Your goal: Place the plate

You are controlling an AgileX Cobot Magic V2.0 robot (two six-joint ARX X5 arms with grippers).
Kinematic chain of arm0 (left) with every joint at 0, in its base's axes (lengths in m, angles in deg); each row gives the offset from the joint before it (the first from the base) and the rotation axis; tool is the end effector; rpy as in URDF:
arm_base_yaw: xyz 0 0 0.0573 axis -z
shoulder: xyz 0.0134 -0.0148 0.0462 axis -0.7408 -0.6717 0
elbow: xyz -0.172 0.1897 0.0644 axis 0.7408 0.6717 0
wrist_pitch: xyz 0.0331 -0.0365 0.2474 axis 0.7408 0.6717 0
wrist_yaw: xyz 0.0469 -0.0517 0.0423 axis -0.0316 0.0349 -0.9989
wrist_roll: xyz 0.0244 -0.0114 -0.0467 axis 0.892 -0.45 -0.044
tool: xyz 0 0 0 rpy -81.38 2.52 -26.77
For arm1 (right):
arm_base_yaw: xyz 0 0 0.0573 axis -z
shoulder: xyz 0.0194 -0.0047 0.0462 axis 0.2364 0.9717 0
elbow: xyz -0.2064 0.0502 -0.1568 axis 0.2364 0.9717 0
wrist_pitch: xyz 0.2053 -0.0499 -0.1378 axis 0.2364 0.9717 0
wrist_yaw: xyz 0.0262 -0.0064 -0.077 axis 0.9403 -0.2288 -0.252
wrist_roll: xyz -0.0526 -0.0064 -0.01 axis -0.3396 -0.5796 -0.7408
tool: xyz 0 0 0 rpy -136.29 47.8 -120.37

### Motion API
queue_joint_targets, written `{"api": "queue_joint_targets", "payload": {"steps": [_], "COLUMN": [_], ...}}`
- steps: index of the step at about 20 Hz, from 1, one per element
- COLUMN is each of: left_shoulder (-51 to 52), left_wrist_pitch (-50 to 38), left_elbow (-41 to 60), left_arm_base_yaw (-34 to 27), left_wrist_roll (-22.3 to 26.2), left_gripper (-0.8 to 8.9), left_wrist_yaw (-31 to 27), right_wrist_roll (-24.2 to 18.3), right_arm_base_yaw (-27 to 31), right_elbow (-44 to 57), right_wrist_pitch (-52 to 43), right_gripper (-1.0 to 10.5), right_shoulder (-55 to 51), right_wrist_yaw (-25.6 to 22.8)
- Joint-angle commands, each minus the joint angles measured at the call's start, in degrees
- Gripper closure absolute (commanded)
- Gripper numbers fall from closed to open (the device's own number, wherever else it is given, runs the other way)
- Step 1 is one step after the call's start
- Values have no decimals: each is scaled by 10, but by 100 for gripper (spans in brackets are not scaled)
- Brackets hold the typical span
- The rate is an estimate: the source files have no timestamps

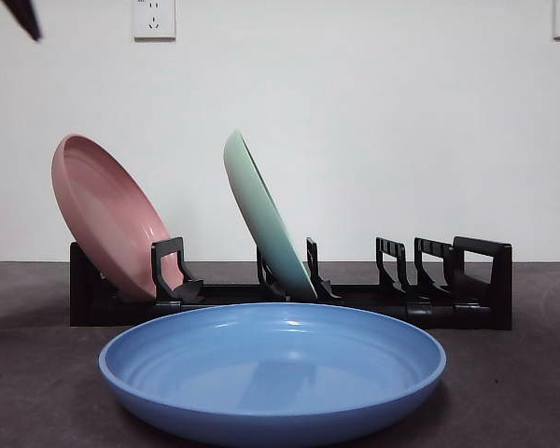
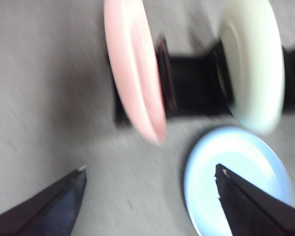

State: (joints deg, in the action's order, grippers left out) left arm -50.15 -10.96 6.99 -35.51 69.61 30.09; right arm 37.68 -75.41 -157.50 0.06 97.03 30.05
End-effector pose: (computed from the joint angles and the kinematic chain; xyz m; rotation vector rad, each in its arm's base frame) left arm 0.1976 -0.0477 0.3617 -0.1822 0.8924 -0.2531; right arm 0.0913 0.1592 0.3824 -0.2553 0.7362 0.7697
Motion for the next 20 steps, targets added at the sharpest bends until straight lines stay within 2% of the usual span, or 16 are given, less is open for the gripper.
{"api": "queue_joint_targets", "payload": {"steps": [1,5,9,14,15,17,20], "left_shoulder": [-72,-189,-268,-308,-310,-311,-311], "left_wrist_pitch": [-6,9,13,9,7,7,7], "left_elbow": [-63,-154,-203,-207,-207,-207,-207], "left_arm_base_yaw": [34,73,85,84,84,84,84], "left_wrist_roll": [-2,-2,5,7,7,7,7], "left_gripper": [419,419,419,420,438,550,643], "left_wrist_yaw": [-68,-160,-231,-247,-247,-247,-247], "right_wrist_roll": [13,15,16,16,16,16,16], "right_arm_base_yaw": [-2,-2,-2,-2,-2,-2,-2], "right_elbow": [-10,-10,-10,-10,-10,-10,-10], "right_wrist_pitch": [11,38,45,45,45,45,45], "right_gripper": [683,683,683,683,683,683,683], "right_shoulder": [-7,-13,-13,-13,-13,-13,-13], "right_wrist_yaw": [-23,-52,-53,-55,-55,-55,-55]}}
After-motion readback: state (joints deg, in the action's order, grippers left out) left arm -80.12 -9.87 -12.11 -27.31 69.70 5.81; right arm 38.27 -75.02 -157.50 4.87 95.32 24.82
